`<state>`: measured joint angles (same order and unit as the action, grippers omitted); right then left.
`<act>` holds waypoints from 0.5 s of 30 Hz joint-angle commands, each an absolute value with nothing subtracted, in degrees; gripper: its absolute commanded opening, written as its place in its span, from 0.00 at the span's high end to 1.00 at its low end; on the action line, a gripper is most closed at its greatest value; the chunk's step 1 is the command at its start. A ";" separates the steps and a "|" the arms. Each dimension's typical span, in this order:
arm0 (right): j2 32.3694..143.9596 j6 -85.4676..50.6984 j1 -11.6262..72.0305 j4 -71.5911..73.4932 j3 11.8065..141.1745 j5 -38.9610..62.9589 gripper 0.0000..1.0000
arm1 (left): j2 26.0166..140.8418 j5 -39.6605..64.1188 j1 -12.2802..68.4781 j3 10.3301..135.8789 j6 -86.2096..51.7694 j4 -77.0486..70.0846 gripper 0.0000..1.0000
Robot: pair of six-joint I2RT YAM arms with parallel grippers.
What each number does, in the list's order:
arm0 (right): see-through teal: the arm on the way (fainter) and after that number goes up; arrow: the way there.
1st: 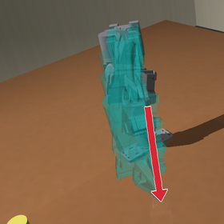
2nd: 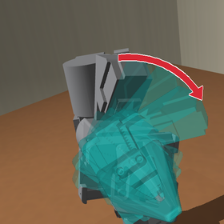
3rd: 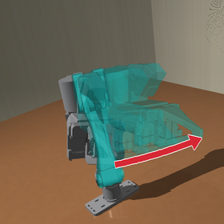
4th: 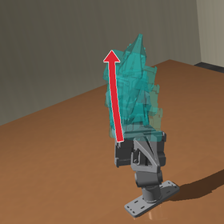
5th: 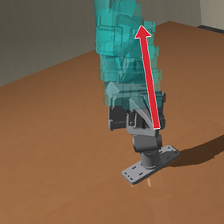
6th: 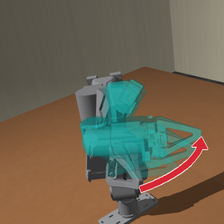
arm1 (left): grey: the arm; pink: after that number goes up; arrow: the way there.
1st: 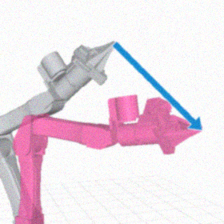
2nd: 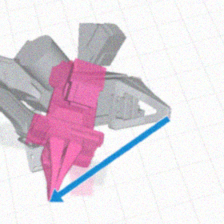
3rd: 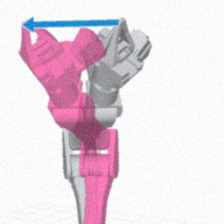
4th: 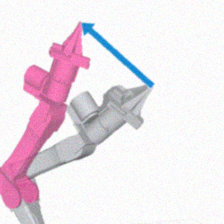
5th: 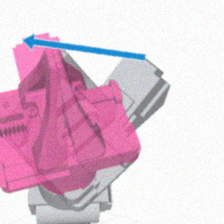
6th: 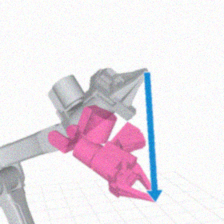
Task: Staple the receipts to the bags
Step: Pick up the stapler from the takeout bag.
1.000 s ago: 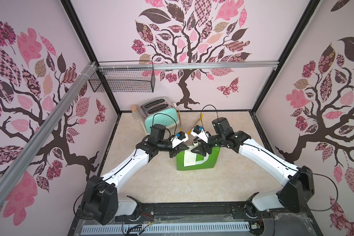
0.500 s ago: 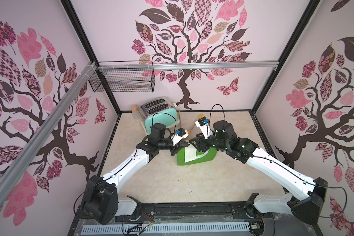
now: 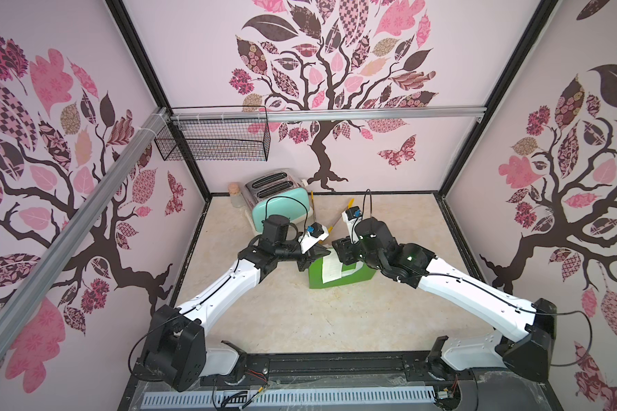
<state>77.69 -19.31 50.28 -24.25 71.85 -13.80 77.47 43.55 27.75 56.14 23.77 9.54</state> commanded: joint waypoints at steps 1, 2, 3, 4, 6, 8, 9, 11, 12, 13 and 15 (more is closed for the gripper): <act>79.66 -19.99 51.66 -27.54 74.49 -19.24 0.49 | 77.81 43.53 27.97 55.55 23.59 8.93 1.00; 79.77 -20.04 51.77 -27.58 74.44 -19.63 0.54 | 77.91 43.59 27.95 55.55 23.62 8.96 1.00; 79.72 -19.95 51.77 -27.72 74.52 -19.97 0.59 | 77.96 43.59 27.95 55.59 23.56 9.00 1.00; 79.77 -20.14 51.80 -27.97 74.81 -20.45 0.62 | 77.98 43.58 27.95 55.60 23.67 9.09 1.00; 79.25 -20.37 51.79 -27.68 75.27 -20.44 0.66 | 78.05 43.44 27.93 55.62 23.77 9.22 1.00; 78.54 -20.13 51.78 -26.65 75.64 -20.47 0.78 | 78.30 43.37 27.99 55.57 24.04 9.30 1.00; 78.25 -20.06 51.80 -26.47 75.94 -20.48 0.80 | 78.38 43.31 27.95 55.63 24.03 9.33 1.00; 78.19 -19.80 51.85 -26.54 77.22 -20.97 0.80 | 78.60 43.32 27.95 55.72 24.23 9.57 1.00; 78.15 -19.54 51.78 -26.84 77.93 -21.30 0.80 | 78.70 43.25 27.91 55.79 24.21 9.69 1.00; 78.04 -19.32 51.77 -27.11 78.79 -21.97 0.80 | 78.78 43.16 27.95 55.81 24.37 9.83 1.00; 77.45 -18.47 51.77 -27.12 79.91 -23.56 0.80 | 78.91 42.94 27.95 55.83 24.55 10.03 1.00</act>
<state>78.78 -19.40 51.37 -27.24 75.96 -20.23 78.06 43.29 27.79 56.14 23.97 9.34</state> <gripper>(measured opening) 0.302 0.045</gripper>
